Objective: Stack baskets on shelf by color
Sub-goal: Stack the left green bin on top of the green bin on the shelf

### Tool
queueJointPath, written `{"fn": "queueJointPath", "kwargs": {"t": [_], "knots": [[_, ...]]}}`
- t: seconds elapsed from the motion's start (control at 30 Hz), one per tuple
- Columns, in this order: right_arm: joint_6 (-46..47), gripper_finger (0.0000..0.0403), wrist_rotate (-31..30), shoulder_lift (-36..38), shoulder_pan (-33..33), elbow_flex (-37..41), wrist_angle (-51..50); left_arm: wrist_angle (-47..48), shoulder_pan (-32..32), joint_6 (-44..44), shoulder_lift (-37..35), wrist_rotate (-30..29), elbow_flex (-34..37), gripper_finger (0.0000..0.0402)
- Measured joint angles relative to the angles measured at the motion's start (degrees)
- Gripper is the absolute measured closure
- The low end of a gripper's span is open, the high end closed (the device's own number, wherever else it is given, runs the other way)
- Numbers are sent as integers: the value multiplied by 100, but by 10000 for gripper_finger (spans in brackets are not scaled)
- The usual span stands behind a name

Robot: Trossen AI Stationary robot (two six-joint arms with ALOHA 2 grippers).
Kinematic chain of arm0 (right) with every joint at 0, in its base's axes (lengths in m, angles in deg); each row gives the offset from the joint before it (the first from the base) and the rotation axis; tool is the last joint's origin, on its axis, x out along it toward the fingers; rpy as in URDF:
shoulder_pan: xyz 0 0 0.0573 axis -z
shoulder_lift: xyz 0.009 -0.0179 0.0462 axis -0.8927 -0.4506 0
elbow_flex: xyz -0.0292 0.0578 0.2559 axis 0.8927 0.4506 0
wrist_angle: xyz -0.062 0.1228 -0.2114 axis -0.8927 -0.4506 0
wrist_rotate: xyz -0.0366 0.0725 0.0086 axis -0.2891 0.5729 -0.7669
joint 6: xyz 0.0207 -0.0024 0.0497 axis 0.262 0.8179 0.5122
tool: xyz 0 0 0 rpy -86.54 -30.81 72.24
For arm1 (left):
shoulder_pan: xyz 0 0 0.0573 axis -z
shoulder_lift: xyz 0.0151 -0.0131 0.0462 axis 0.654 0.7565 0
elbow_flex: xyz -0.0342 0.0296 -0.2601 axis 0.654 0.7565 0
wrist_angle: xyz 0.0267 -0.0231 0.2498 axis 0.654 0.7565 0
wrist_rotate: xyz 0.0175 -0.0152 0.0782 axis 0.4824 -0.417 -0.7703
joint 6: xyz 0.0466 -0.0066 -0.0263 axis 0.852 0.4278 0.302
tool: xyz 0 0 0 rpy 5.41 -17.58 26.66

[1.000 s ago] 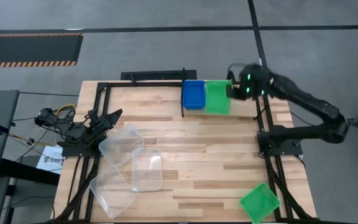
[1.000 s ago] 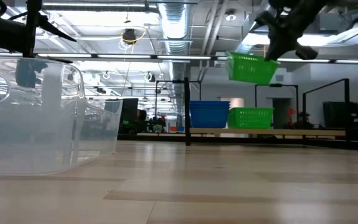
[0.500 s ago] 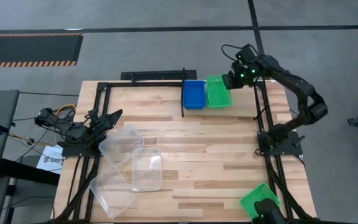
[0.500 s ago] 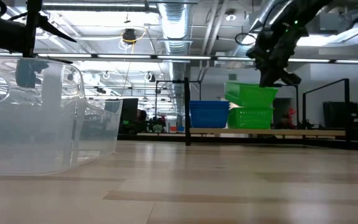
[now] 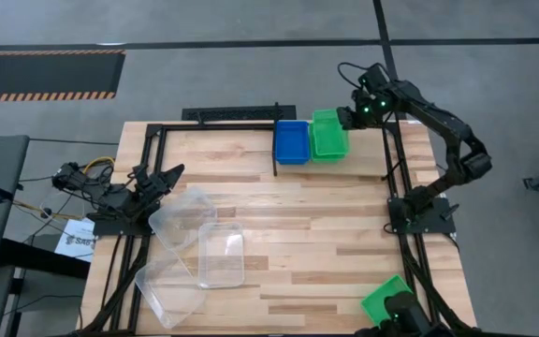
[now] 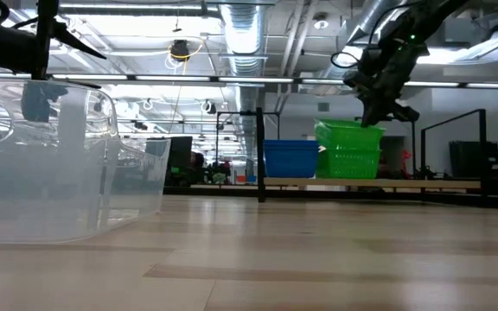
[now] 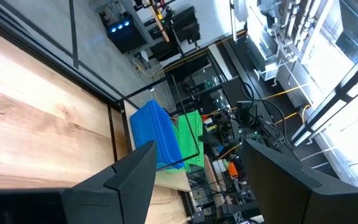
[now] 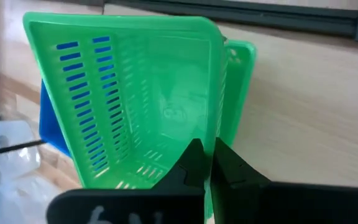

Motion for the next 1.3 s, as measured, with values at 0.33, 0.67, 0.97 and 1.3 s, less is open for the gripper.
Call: {"fn": "queueJointPath", "kwargs": {"t": [0.33, 0.67, 0.97, 1.3], "knots": [[-21, 385, 175, -185, -48, -3, 123, 81, 0, -2, 0, -27, 0, 178], [-63, 349, 171, -200, -15, -1, 111, 81, 0, -61, 0, -28, 0, 178], [-80, 347, 172, -200, -15, 0, 114, 82, 0, -66, 0, -31, 0, 178], [-82, 315, 178, -200, -15, 1, 112, 81, 1, -66, -1, -31, 0, 178]]}}
